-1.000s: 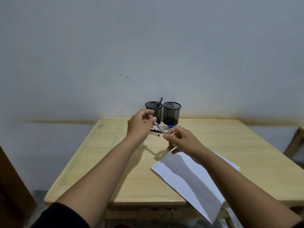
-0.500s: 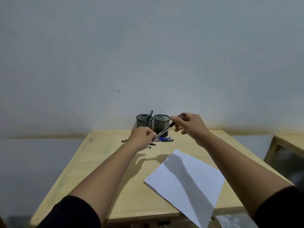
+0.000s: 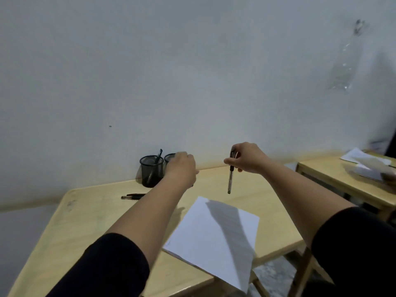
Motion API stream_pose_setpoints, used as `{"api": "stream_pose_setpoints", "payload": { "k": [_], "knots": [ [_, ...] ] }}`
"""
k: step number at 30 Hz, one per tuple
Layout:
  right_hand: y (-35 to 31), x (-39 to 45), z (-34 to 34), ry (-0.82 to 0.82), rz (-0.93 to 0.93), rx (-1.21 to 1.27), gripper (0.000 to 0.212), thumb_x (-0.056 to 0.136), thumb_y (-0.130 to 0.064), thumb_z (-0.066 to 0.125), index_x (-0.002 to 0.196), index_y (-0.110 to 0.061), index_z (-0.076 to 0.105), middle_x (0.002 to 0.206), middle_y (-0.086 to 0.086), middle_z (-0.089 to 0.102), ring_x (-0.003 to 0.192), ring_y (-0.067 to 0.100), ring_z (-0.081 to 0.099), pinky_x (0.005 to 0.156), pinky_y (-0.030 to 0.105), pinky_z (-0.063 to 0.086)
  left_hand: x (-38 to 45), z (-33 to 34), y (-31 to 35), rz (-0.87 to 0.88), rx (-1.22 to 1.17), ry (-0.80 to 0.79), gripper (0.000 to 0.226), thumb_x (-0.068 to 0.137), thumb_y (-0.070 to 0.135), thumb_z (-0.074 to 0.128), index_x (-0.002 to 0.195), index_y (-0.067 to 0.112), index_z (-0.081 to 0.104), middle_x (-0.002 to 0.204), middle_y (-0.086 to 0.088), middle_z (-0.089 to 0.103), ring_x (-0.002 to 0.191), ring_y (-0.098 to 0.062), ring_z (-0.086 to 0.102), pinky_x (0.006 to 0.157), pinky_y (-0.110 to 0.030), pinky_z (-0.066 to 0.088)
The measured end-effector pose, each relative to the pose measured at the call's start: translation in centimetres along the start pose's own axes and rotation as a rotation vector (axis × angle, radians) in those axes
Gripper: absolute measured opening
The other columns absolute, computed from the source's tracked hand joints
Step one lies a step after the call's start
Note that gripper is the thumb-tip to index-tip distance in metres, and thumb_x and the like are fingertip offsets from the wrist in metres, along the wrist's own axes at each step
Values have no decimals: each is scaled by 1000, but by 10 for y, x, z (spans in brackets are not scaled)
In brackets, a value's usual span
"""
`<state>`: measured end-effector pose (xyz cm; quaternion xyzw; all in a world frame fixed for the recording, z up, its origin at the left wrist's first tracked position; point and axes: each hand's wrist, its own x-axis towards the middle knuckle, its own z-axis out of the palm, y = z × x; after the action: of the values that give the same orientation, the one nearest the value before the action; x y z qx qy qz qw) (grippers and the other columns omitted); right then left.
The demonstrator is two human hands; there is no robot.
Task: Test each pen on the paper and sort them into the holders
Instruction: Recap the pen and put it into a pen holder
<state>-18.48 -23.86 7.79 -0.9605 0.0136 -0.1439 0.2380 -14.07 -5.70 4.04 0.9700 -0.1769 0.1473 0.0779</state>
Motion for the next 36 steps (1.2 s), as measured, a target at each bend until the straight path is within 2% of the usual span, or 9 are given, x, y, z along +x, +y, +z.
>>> {"api": "stream_pose_setpoints", "payload": {
  "k": [6, 11, 14, 18, 20, 22, 25, 30, 36],
  "knots": [
    [37, -15, -27, 24, 99, -127, 18, 86, -21, 63, 75, -15, 51, 66, -5, 57, 50, 10, 60, 52, 20, 44, 10, 7, 47, 171, -3, 24, 43, 98, 33, 40, 128, 2, 40, 132, -14, 43, 128, -27, 38, 100, -35, 37],
    [73, -38, -51, 51, 204, -204, 15, 88, -23, 62, 81, -13, 53, 73, 0, 59, 53, 11, 59, 51, 23, 44, 13, 21, 97, 297, -54, -1, 45, 98, 33, 41, 131, 2, 40, 133, -14, 43, 130, -27, 37, 101, -36, 37],
    [92, -59, -64, 41, 266, -314, 17, 89, -26, 61, 88, -9, 57, 83, 6, 60, 59, 12, 52, 51, 26, 36, 13, 35, 129, 350, -87, -49, 47, 97, 35, 41, 131, 2, 40, 135, -15, 41, 130, -28, 38, 101, -38, 38],
    [121, -95, -81, 12, 362, -472, 23, 92, -24, 56, 103, -5, 59, 90, 5, 57, 87, 25, 50, 68, 29, 33, 8, 62, 181, 445, -138, -149, 49, 97, 37, 39, 133, 3, 38, 137, -15, 39, 127, -30, 41, 98, -39, 41],
    [141, -110, -87, -3, 417, -489, 22, 94, -24, 54, 105, -7, 59, 86, 1, 57, 86, 23, 50, 71, 31, 39, 4, 80, 208, 491, -158, -212, 50, 97, 39, 40, 133, 5, 39, 135, -14, 40, 124, -29, 43, 96, -38, 42],
    [163, -122, -92, -10, 482, -468, 20, 93, -26, 54, 105, -10, 59, 97, 6, 63, 88, 23, 55, 76, 34, 47, 0, 100, 234, 528, -174, -270, 51, 96, 42, 41, 133, 7, 40, 135, -13, 41, 124, -28, 44, 96, -38, 42],
    [197, -138, -96, -30, 555, -471, 17, 93, -27, 53, 101, -12, 57, 105, 8, 62, 93, 27, 58, 77, 36, 48, -5, 125, 268, 588, -182, -329, 55, 96, 43, 39, 139, 11, 35, 144, -10, 37, 134, -26, 33, 103, -40, 38],
    [253, -161, -97, -73, 614, -382, 11, 92, -25, 56, 88, -16, 53, 100, 10, 60, 92, 28, 59, 73, 35, 47, -2, 161, 308, 644, -134, -339, 58, 98, 43, 30, 147, 13, 19, 156, -8, 17, 145, -27, 10, 115, -41, 25],
    [322, -175, -82, -143, 662, -319, 13, 91, -25, 58, 94, -12, 61, 99, 10, 64, 90, 27, 60, 77, 38, 52, 3, 195, 327, 605, -67, -403, 58, 99, 44, 14, 150, 19, 2, 160, -7, -1, 147, -27, -4, 118, -46, 10]
  ]
}}
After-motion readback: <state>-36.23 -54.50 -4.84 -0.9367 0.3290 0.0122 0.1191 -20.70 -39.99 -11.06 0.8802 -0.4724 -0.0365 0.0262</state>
